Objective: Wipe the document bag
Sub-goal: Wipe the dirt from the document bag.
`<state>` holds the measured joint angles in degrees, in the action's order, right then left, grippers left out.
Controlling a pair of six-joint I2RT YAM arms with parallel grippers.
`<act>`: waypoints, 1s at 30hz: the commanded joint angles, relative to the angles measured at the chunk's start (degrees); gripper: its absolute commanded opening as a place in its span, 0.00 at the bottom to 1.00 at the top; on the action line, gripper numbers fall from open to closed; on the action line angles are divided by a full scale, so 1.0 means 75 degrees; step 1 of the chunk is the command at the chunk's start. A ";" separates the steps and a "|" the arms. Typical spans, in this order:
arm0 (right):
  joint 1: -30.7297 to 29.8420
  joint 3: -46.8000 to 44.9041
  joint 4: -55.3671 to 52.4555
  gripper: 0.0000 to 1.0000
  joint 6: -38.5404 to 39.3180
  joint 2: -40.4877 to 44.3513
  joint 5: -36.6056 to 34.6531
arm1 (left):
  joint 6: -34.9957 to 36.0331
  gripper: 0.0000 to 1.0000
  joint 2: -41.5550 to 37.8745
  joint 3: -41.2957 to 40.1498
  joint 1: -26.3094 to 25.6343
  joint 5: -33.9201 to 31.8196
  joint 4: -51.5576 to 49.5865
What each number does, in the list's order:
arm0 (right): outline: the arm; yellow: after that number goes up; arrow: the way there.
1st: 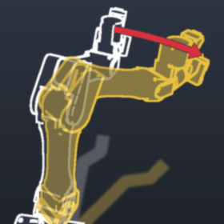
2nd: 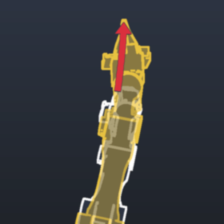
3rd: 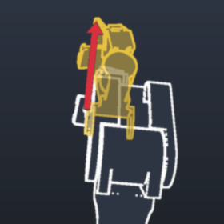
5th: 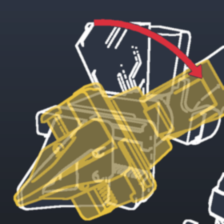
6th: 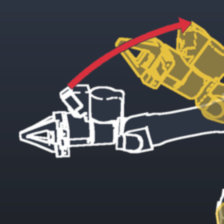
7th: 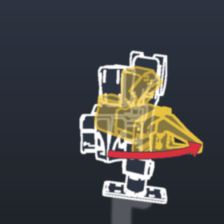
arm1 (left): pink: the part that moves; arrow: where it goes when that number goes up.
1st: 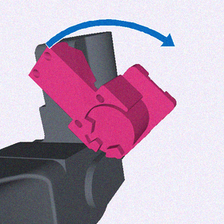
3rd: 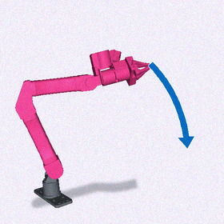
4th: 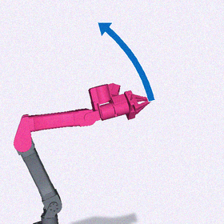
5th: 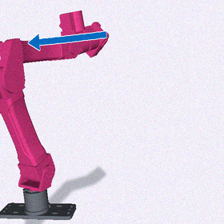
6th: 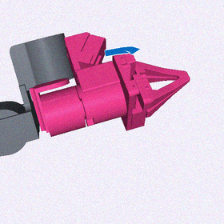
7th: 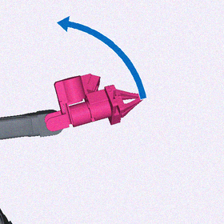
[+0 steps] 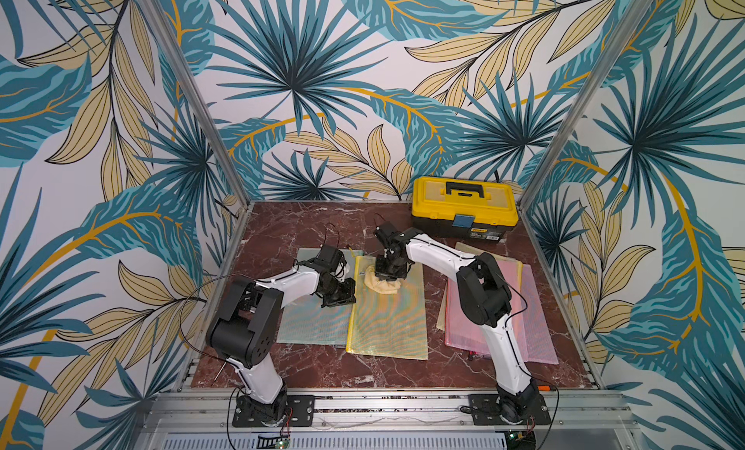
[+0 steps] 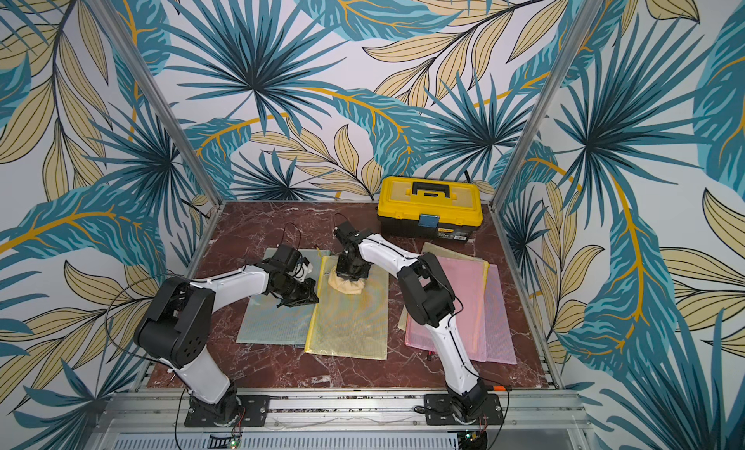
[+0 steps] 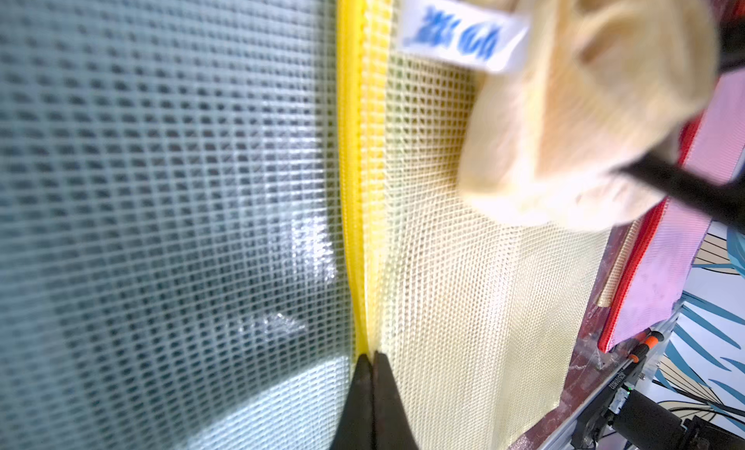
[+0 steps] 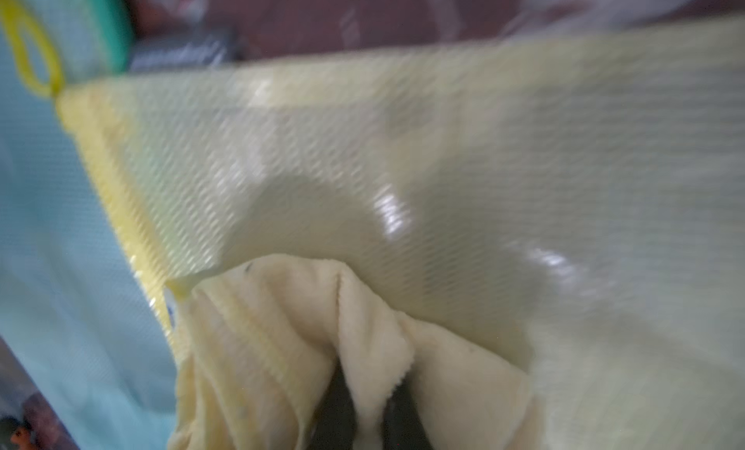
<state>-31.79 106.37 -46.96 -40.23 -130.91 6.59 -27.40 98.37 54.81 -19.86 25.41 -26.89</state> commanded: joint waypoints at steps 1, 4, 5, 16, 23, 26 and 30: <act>0.0756 -0.0338 -0.1014 0.00 0.0442 0.0000 -0.1100 | -0.0003 0.00 -0.0115 -0.0150 -0.0006 -0.0206 -0.0117; 0.0615 -0.0371 -0.0909 0.00 0.0457 0.0209 -0.0849 | -0.0038 0.00 -0.0099 -0.0125 -0.0008 -0.0213 -0.0117; 0.0415 -0.0377 -0.0770 0.00 0.0380 0.0247 -0.0596 | -0.0059 0.00 -0.0115 -0.0109 -0.0013 -0.0228 -0.0117; -0.0213 -0.2089 0.0575 0.00 -0.0610 0.0767 0.0218 | -0.0154 0.00 0.0092 0.0192 -0.0012 -0.0260 -0.0116; 0.0259 -0.4007 0.0327 0.00 -0.0444 0.2473 -0.0522 | -0.0400 0.00 -0.0070 0.0346 -0.0001 -0.0522 -0.0117; -0.0741 -0.3547 0.0533 0.00 -0.0851 0.2232 -0.0202 | -0.0471 0.00 -0.0061 0.0512 -0.0001 -0.0593 -0.0117; -0.2041 -0.2499 0.0752 0.00 -0.1395 0.1317 0.0400 | -0.0541 0.00 0.0015 0.0678 0.0016 -0.0540 -0.0129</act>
<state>-41.23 85.08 -41.82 -46.87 -117.21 5.74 -30.57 98.54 58.13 -19.90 21.91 -28.12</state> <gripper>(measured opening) 0.104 0.043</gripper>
